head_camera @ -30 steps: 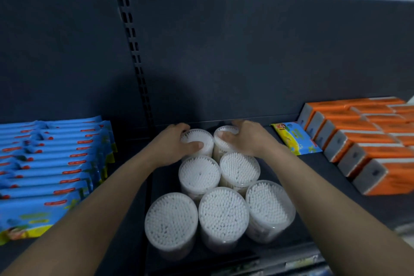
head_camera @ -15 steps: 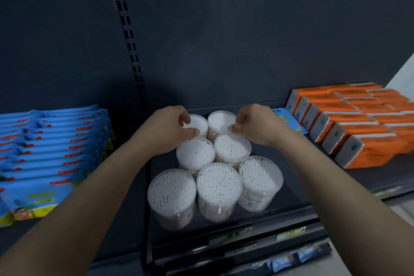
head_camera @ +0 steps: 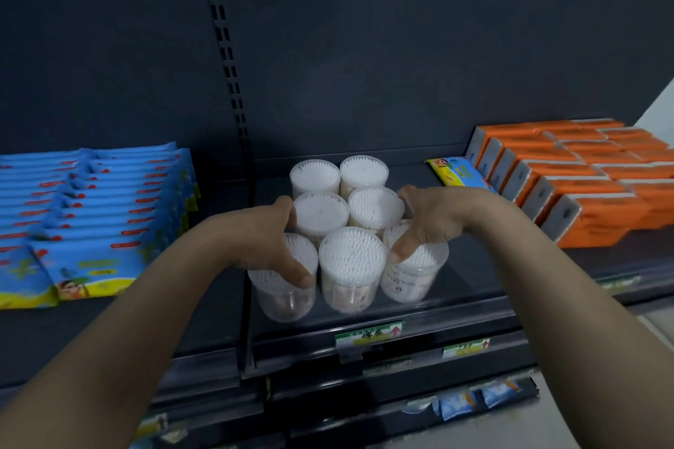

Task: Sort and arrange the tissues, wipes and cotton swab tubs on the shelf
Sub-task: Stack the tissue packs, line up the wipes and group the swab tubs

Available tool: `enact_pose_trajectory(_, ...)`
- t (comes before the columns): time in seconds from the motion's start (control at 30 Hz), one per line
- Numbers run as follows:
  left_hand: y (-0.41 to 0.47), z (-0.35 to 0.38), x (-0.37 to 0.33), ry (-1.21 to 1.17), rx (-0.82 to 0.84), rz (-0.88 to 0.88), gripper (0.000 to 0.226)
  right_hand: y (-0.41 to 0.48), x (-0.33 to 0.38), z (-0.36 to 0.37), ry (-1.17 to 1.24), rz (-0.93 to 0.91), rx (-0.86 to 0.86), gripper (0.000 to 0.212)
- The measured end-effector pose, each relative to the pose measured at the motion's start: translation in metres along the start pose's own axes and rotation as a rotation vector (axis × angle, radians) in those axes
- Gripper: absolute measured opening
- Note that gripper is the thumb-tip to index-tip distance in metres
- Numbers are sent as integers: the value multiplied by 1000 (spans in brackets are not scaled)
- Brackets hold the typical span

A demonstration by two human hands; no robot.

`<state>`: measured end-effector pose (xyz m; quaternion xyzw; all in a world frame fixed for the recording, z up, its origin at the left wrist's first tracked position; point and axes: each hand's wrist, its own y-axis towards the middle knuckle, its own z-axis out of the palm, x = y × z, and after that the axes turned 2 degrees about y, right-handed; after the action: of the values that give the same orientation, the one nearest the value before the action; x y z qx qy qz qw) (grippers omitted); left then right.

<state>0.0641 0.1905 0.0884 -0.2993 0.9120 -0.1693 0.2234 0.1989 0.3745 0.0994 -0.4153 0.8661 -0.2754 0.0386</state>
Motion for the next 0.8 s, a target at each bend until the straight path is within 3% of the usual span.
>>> enact_pose_trajectory(0.1, -7, 6, -7, -18, -50, -29, 78, -4, 0, 4, -57, -27, 28, 106)
enact_pose_trajectory(0.23, -11, 13, -19, -46, -98, -83, 76, -6, -8, 8, -90, -52, -18, 97)
enact_pose_trajectory(0.5, -15, 27, -38, -141, -186, -184, 78, -8, -32, 4, -70, -181, -23, 109)
enact_pose_trajectory(0.6, -19, 27, -45, -159, -238, -226, 73, -12, -44, -1, 34, -222, -57, 90)
enact_pose_trajectory(0.7, -14, 27, -59, -147, -552, -190, 48, -7, -58, -9, 160, -274, -254, 47)
enact_pose_trajectory(0.8, -4, 25, -80, -228, -787, -59, 32, 3, -76, -18, 284, -215, -474, 36)
